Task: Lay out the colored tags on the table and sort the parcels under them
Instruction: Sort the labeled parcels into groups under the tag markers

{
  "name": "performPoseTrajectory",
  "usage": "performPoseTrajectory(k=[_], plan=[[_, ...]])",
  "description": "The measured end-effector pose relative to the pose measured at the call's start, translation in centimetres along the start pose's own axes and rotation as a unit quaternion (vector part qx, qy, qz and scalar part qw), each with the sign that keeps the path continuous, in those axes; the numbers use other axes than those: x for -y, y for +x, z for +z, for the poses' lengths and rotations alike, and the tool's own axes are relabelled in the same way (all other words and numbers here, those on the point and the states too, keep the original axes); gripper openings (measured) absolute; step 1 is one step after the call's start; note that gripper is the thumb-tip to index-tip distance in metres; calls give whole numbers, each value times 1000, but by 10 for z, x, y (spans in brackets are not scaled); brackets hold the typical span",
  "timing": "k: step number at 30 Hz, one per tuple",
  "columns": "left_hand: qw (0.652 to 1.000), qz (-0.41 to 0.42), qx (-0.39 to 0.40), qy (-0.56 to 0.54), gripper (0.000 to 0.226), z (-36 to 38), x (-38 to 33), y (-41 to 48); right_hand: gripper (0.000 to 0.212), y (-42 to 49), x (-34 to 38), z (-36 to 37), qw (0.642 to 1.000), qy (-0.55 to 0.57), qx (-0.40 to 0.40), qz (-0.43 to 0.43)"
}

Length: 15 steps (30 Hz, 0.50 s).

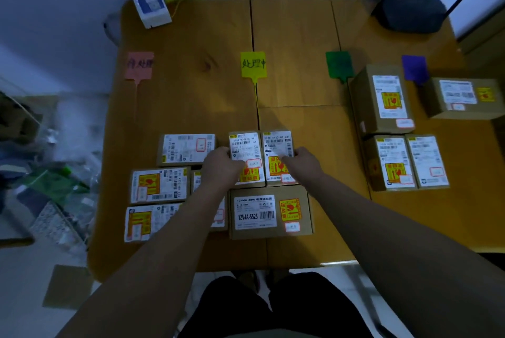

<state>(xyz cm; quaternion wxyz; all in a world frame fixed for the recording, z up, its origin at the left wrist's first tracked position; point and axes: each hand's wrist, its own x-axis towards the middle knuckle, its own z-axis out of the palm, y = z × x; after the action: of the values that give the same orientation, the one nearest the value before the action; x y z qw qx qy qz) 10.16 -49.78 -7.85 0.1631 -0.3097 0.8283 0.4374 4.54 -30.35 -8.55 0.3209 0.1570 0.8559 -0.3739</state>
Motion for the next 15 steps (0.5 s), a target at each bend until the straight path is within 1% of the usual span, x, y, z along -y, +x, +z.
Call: performPoseTrajectory(k=[3, 5, 9, 12, 15], plan=[[994, -44, 21, -100, 31, 4, 1, 2, 47, 3, -4, -4, 999, 27, -20, -1], [983, -52, 16, -176, 38, 6, 0, 2, 45, 5, -6, -11, 997, 68, -24, -11], [953, -26, -45, -297, 60, 1, -11, -7, 38, 1, -3, -30, 989, 143, 5, -46], [928, -10, -53, -369, 61, -11, -27, -12, 34, -7, 10, -46, 972, 220, 29, -79], [913, 21, -40, -404, 62, -34, -48, -17, 38, -19, 35, -63, 957, 264, 35, -112]])
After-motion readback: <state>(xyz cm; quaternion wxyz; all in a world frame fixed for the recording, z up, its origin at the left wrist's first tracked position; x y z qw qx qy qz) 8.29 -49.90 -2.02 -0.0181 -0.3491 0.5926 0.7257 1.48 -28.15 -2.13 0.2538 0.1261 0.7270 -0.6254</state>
